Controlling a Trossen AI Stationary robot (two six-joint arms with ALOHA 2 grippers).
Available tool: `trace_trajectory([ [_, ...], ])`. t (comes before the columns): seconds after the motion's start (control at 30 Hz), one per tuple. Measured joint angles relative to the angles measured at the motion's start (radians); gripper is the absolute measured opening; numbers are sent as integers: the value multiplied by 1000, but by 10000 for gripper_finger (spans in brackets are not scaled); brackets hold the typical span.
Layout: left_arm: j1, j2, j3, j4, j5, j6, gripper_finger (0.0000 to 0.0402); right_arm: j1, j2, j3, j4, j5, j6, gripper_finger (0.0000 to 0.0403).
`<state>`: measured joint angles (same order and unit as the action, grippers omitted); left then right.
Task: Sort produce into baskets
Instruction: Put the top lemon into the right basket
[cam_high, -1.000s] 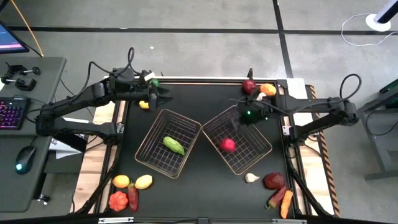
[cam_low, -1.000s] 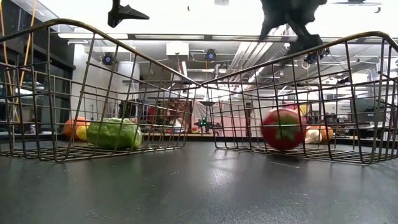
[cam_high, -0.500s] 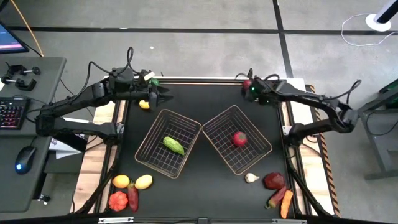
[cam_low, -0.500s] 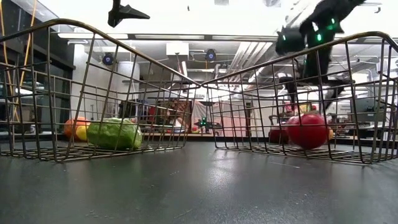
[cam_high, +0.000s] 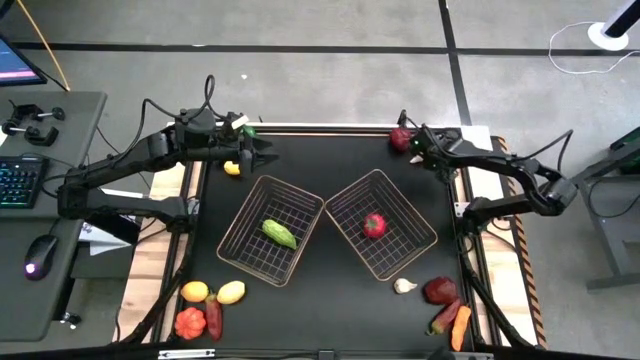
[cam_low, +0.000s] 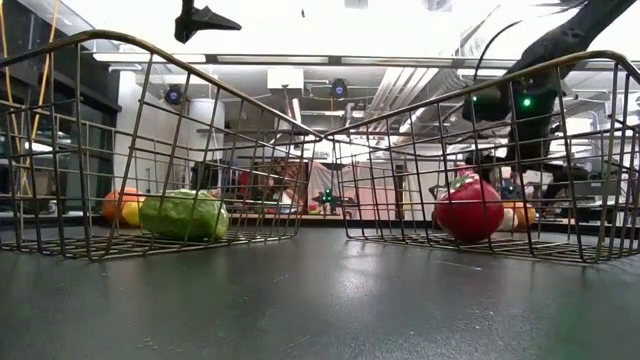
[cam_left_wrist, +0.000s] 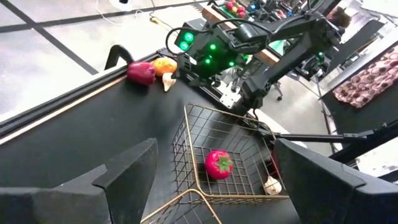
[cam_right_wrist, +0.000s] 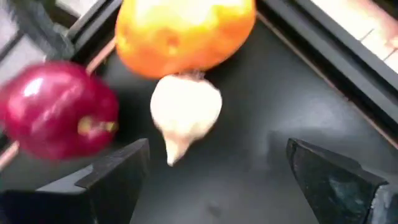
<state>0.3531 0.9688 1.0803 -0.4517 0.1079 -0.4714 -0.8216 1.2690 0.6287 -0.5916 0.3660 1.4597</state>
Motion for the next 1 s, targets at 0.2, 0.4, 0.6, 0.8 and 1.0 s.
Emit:
trace_trajectory([
  [0.2,0,0,0,0,2,12,312,-35,0,-30,132,-7,7,372],
  [0.4,0,0,0,-1,2,12,312,-51,0,-30,134,-29,6,372],
  [0.6,12,0,0,-45,-31,12,312,7,-7,-16,144,-240,-145,372],
  [0.8,149,32,2,-103,-46,-47,312,171,-122,83,137,-270,-307,372],
  [1.0,307,207,27,-511,-37,15,312,250,-231,210,59,-192,-457,372],
])
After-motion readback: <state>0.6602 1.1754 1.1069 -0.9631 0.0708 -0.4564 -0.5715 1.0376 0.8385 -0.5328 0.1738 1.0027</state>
